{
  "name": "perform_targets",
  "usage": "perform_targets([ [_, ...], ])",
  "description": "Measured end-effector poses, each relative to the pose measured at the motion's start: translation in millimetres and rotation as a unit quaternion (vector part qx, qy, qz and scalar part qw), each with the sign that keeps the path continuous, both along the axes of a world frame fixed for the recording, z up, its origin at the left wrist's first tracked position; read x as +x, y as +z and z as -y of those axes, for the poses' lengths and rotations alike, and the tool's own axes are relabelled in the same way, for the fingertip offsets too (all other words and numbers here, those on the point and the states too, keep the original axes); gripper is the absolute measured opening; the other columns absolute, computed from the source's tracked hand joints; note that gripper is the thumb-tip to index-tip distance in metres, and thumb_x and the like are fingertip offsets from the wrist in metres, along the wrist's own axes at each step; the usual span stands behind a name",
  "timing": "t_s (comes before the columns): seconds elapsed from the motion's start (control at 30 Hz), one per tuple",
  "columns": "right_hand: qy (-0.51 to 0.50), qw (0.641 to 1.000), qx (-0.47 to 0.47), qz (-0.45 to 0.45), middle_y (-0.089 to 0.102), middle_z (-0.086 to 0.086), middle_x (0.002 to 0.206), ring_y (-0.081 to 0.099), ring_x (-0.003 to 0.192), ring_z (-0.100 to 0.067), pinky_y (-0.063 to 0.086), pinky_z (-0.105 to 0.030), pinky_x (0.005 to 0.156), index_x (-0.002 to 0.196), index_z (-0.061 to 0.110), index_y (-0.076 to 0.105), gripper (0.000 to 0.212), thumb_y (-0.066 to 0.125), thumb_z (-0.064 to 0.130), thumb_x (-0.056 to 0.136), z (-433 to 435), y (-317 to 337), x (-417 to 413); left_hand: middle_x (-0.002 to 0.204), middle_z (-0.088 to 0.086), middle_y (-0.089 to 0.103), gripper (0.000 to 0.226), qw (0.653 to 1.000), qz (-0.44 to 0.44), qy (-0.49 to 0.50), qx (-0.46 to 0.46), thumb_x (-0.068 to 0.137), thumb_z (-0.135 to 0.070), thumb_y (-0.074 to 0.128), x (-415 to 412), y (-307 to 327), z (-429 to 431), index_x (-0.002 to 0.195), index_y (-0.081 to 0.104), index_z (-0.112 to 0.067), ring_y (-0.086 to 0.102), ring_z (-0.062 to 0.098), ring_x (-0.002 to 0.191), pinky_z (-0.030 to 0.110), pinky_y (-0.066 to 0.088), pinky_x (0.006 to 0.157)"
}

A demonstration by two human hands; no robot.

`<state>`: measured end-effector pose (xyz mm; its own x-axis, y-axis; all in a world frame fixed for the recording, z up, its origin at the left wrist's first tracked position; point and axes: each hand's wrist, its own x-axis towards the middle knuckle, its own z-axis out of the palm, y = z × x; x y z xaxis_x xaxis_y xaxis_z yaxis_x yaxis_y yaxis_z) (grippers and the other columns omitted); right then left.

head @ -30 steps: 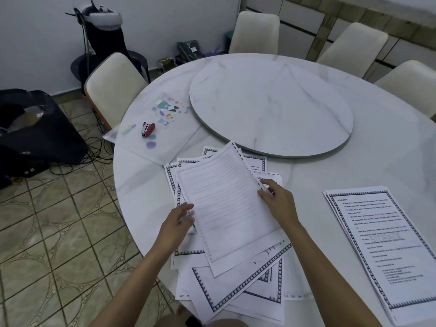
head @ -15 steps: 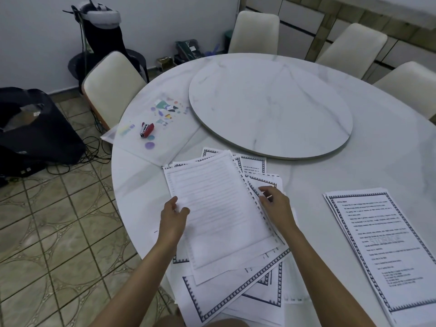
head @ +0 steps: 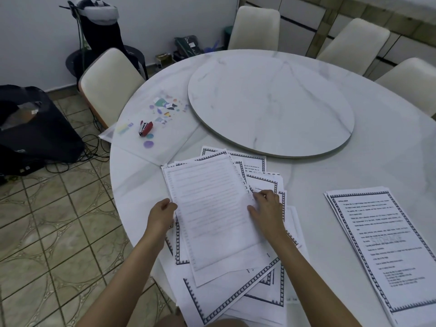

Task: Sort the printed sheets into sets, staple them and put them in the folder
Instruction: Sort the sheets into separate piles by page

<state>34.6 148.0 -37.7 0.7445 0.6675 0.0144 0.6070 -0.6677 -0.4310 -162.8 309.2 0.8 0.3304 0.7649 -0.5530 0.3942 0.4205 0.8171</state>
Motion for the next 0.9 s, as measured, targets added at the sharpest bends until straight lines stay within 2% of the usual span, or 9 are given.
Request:
perform_targets([
  [0.1,0.006,1.000,0.004,-0.010,0.049,-0.010,0.119,0.043,0.112,-0.027,0.034,-0.035,0.091,0.126,0.007,0.054,0.044,0.061,0.018,0.084,1.3,0.5,-0.2,0.098,0.013,0.064,0.029,0.999,-0.003,-0.023,0.026,0.096,-0.012,0.046,-5.2,-1.5,-8.9,0.121,0.058,-0.005,0.054,0.024,0.082,0.034,0.045,0.075],
  [0.2,0.012,1.000,0.009,-0.011,0.049,-0.009,0.118,0.044,0.111,-0.027,0.035,-0.034,0.090,0.126,0.007,0.054,0.044,0.061,0.018,0.084,2.5,1.5,-0.6,0.077,0.008,0.060,0.023,0.998,-0.015,-0.022,0.065,0.093,-0.014,0.052,-6.5,-3.5,-12.5,0.111,0.062,-0.003,0.047,0.020,0.062,0.030,0.041,0.062],
  [0.3,0.020,1.000,0.001,-0.011,0.049,-0.009,0.119,0.044,0.112,-0.026,0.035,-0.034,0.091,0.126,0.008,0.054,0.044,0.061,0.020,0.085,2.7,1.9,-1.5,0.087,0.002,0.060,0.020,0.990,-0.060,-0.028,0.128,0.089,-0.021,0.061,-0.1,0.5,-8.8,0.101,0.062,-0.006,0.053,0.018,0.077,0.028,0.041,0.075],
  [0.37,0.026,1.000,0.001,-0.012,0.049,-0.009,0.120,0.044,0.113,-0.027,0.035,-0.035,0.093,0.125,0.008,0.054,0.043,0.061,0.021,0.085,2.6,1.9,-3.7,0.089,0.000,0.061,0.014,0.978,-0.088,-0.037,0.187,0.087,-0.019,0.063,3.4,5.3,-5.4,0.095,0.064,-0.007,0.054,0.017,0.085,0.026,0.038,0.077],
  [0.53,0.043,0.997,0.055,-0.030,0.048,-0.007,0.124,0.042,0.120,-0.022,0.031,-0.033,0.097,0.127,0.013,0.053,0.041,0.058,0.026,0.089,-2.4,12.0,-27.3,0.087,0.003,0.057,0.009,0.921,-0.139,-0.091,0.353,0.086,-0.015,0.061,-1.9,8.2,-4.7,0.081,0.062,-0.008,0.058,0.021,0.067,0.029,0.041,0.063],
  [0.63,0.054,0.989,0.108,-0.088,0.044,-0.002,0.124,0.039,0.118,-0.013,0.030,-0.032,0.104,0.127,0.016,0.052,0.040,0.056,0.030,0.090,-8.2,25.2,-50.8,0.084,0.002,0.054,0.010,0.905,-0.134,-0.076,0.396,0.086,-0.011,0.060,-7.1,20.7,-8.1,0.077,0.060,-0.007,0.056,0.019,0.065,0.027,0.040,0.058],
  [0.73,0.067,0.963,0.145,-0.218,0.036,0.009,0.123,0.036,0.118,-0.003,0.031,-0.020,0.101,0.131,0.022,0.045,0.047,0.060,0.033,0.088,-16.2,46.1,-73.7,0.076,-0.004,0.059,0.008,0.932,-0.065,-0.059,0.352,0.088,-0.011,0.058,-5.7,40.7,-7.4,0.081,0.058,-0.009,0.059,0.015,0.065,0.026,0.047,0.060],
  [0.8,0.068,0.933,0.175,-0.306,0.036,0.014,0.126,0.040,0.120,-0.002,0.034,-0.020,0.099,0.133,0.026,0.041,0.054,0.061,0.039,0.085,-23.0,63.7,-86.8,0.076,-0.008,0.061,0.007,0.948,-0.012,-0.054,0.312,0.089,-0.013,0.058,-2.4,57.5,0.7,0.082,0.058,-0.013,0.062,0.007,0.063,0.029,0.053,0.066],
  [0.9,0.072,0.893,0.225,-0.383,0.040,0.016,0.131,0.044,0.120,0.001,0.039,-0.021,0.099,0.131,0.032,0.039,0.057,0.062,0.044,0.080,-31.0,90.9,-100.7,0.077,-0.010,0.064,0.016,0.948,0.039,-0.058,0.311,0.088,-0.015,0.060,3.7,82.3,21.1,0.075,0.056,-0.025,0.063,0.001,0.069,0.015,0.048,0.069],
])
